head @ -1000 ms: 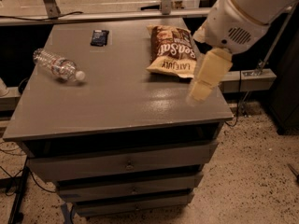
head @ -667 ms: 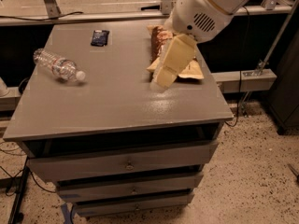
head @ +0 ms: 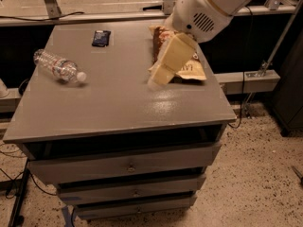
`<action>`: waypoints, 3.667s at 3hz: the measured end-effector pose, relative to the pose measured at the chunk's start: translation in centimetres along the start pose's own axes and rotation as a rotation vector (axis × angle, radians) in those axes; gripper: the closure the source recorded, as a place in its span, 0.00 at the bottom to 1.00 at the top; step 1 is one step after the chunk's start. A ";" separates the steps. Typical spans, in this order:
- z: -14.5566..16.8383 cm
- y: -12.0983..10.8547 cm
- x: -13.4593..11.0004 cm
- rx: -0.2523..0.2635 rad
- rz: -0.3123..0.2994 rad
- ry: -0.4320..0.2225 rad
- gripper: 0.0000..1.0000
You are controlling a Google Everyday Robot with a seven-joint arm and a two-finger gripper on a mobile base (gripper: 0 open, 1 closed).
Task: Pick water bottle
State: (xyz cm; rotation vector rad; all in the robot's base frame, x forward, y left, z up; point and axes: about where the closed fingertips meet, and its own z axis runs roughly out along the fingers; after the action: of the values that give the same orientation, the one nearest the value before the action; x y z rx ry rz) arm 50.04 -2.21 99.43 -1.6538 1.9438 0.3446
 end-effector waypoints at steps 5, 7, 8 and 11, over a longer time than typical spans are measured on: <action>21.7 -7.2 -17.5 -0.109 0.128 -0.416 0.00; 28.1 -9.2 -18.5 -0.104 0.161 -0.401 0.00; 30.9 -8.7 -18.9 -0.129 0.164 -0.359 0.00; 31.7 -7.6 -15.9 -0.114 0.165 -0.252 0.64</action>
Offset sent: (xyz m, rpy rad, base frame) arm 0.1345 0.1768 -0.0198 0.3597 0.0182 0.0227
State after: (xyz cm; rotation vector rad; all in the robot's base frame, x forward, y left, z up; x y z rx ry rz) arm 66.55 26.06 83.89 -1.4421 1.9002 0.7051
